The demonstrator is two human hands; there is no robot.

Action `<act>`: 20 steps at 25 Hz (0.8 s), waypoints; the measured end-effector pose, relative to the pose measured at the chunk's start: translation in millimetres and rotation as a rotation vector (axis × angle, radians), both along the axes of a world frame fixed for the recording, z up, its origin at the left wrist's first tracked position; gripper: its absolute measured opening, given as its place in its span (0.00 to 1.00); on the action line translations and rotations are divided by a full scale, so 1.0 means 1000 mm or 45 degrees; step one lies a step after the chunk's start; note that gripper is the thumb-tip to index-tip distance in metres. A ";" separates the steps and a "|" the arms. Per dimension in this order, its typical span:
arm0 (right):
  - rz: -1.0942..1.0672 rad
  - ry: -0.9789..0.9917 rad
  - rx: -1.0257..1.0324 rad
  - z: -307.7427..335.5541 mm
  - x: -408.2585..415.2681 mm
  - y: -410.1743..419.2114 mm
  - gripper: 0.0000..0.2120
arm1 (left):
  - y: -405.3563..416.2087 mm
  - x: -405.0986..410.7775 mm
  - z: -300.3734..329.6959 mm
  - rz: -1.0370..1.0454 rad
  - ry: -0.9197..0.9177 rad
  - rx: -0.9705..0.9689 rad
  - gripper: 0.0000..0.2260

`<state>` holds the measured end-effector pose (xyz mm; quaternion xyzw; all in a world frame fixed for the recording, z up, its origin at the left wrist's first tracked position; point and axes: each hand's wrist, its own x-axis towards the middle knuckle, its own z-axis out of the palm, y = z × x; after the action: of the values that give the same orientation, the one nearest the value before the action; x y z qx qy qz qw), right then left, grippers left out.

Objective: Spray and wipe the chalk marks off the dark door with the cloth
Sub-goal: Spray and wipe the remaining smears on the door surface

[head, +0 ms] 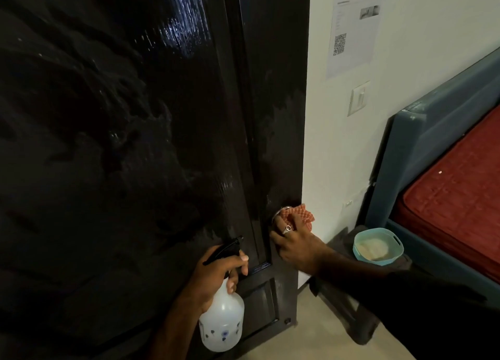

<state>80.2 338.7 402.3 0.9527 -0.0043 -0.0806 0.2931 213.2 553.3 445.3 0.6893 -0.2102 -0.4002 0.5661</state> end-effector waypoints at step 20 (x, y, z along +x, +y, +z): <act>-1.381 -1.700 3.705 -0.017 -0.001 0.030 0.22 | 0.014 0.006 0.009 -0.071 -0.025 -0.077 0.11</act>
<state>79.4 368.5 385.1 -0.1674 0.3491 -0.2862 0.8765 219.0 567.3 454.0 0.6697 -0.2469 -0.4025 0.5731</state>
